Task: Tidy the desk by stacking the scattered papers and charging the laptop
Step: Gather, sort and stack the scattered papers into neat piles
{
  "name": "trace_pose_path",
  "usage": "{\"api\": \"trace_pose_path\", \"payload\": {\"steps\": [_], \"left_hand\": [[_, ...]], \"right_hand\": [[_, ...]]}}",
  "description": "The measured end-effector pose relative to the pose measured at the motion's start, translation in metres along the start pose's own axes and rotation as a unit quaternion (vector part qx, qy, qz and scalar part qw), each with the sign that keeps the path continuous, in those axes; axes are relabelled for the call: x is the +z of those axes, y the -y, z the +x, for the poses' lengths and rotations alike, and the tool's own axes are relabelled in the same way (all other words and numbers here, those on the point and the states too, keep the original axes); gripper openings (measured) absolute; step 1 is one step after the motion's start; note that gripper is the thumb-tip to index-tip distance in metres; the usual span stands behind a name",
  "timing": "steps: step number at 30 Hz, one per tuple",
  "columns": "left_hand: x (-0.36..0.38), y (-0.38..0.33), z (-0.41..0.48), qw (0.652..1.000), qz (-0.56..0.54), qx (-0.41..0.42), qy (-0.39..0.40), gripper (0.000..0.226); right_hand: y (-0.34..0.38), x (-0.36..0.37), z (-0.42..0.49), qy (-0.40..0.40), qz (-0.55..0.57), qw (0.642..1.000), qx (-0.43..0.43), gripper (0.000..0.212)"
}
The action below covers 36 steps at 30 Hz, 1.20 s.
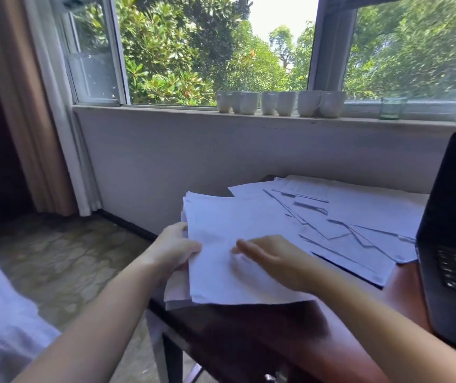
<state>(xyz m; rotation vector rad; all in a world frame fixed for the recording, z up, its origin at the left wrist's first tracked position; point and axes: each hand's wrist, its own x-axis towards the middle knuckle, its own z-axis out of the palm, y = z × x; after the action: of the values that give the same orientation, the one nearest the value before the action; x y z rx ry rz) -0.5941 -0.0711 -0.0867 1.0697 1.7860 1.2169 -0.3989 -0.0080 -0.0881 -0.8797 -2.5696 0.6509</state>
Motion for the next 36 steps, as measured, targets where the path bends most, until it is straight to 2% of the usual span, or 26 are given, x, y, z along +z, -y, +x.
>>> {"api": "trace_pose_path", "payload": {"steps": [2, 4, 5, 8, 11, 13, 14, 16, 17, 19, 21, 23, 25, 28, 32, 34, 36], "left_hand": [[0.002, 0.001, 0.001, 1.000, -0.010, 0.008, -0.015, 0.027], [0.005, 0.001, 0.001, 0.999, -0.019, 0.027, -0.025, 0.027], [0.007, 0.000, 0.000, 0.999, -0.025, 0.039, -0.029, 0.027], [0.011, 0.005, 0.001, 0.996, -0.030, 0.070, -0.053, 0.025], [0.015, 0.006, 0.001, 0.990, -0.005, 0.093, -0.102, 0.033], [0.018, 0.006, 0.000, 0.985, 0.022, 0.097, -0.140, 0.030], [0.020, 0.006, -0.001, 0.982, 0.031, 0.098, -0.157, 0.024], [0.021, 0.006, -0.002, 0.976, 0.043, 0.111, -0.183, 0.013], [0.021, 0.006, -0.002, 0.973, 0.053, 0.120, -0.190, 0.009], [0.019, 0.007, 0.000, 0.967, 0.081, 0.133, -0.201, 0.007], [0.015, 0.008, 0.003, 0.965, 0.104, 0.125, -0.207, 0.007], [0.009, 0.008, 0.004, 0.969, 0.103, 0.104, -0.200, 0.004], [0.006, 0.007, 0.004, 0.978, 0.070, 0.085, -0.177, 0.018], [0.005, 0.003, 0.003, 0.988, 0.028, 0.078, -0.131, 0.054], [0.002, 0.004, 0.006, 0.985, 0.074, 0.095, -0.120, 0.049], [-0.001, 0.004, 0.006, 0.983, 0.074, 0.097, -0.139, 0.048], [-0.004, 0.001, 0.006, 0.981, 0.058, 0.099, -0.156, 0.049]], "right_hand": [[-0.021, -0.008, 0.005, -0.040, -0.047, 0.996, 0.066, 0.053], [-0.041, -0.016, 0.007, -0.067, -0.100, 0.981, 0.150, 0.049], [-0.050, -0.019, 0.007, -0.077, -0.080, 0.976, 0.188, 0.051], [-0.070, -0.024, 0.010, -0.144, 0.089, 0.951, 0.260, 0.057], [-0.089, -0.027, 0.011, -0.274, 0.259, 0.884, 0.277, 0.070], [-0.095, -0.030, 0.008, -0.302, 0.346, 0.849, 0.261, 0.052], [-0.095, -0.030, 0.005, -0.277, 0.380, 0.846, 0.251, 0.032], [-0.088, -0.031, -0.002, -0.197, 0.382, 0.869, 0.244, 0.003], [-0.088, -0.032, -0.002, -0.183, 0.345, 0.886, 0.249, 0.013], [-0.094, -0.035, 0.002, -0.235, 0.260, 0.903, 0.251, 0.022], [-0.099, -0.043, 0.005, -0.314, 0.238, 0.887, 0.242, 0.016], [-0.096, -0.050, 0.005, -0.361, 0.281, 0.860, 0.225, 0.017], [-0.089, -0.056, 0.005, -0.341, 0.312, 0.862, 0.210, 0.020], [-0.070, -0.058, 0.009, -0.279, 0.327, 0.886, 0.177, 0.024], [-0.060, -0.066, 0.020, -0.264, 0.315, 0.897, 0.162, 0.027], [-0.063, -0.077, 0.028, -0.302, 0.283, 0.896, 0.163, 0.017], [-0.062, -0.092, 0.036, -0.343, 0.233, 0.895, 0.165, 0.017]]}}
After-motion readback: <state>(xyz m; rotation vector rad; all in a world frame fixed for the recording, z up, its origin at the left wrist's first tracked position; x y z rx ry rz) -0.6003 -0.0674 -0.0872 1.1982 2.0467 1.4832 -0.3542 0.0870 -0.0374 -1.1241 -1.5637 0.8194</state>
